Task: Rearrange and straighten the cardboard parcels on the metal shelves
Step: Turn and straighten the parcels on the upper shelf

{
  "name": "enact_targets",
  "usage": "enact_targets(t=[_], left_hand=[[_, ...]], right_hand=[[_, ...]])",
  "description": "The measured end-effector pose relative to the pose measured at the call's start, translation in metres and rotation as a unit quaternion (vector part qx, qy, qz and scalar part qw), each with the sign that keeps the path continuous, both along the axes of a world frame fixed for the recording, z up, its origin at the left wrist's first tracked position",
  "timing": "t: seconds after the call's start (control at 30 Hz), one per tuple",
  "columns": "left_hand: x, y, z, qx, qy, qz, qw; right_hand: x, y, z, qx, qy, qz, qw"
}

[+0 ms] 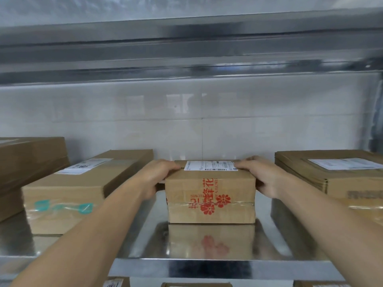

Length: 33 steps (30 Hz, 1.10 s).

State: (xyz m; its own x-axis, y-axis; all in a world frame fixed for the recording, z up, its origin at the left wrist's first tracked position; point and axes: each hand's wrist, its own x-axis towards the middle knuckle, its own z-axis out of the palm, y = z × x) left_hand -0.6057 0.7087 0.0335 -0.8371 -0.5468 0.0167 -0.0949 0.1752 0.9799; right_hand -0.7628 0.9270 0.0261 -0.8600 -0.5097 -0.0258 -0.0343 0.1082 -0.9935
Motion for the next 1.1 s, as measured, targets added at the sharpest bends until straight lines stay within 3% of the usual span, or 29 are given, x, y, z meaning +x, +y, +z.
enact_targets(t=[0.17,0.4,0.83,1.1], left_hand=[[-0.005,-0.006,0.013,-0.037,-0.113,-0.013,0.993],[-0.018,-0.019,0.021,-0.051,-0.202,-0.072,0.975],[-0.025,-0.019,0.017,-0.075,-0.201,-0.075,0.974],[-0.002,-0.002,0.023,-0.061,-0.099,-0.056,0.992]], right_hand=[[0.004,0.014,0.016,0.143,-0.074,0.055,0.985],[-0.01,0.009,0.031,0.225,-0.097,0.104,0.964],[-0.014,0.006,0.031,0.246,-0.067,0.121,0.959],[0.012,0.018,0.036,0.157,-0.019,0.1,0.982]])
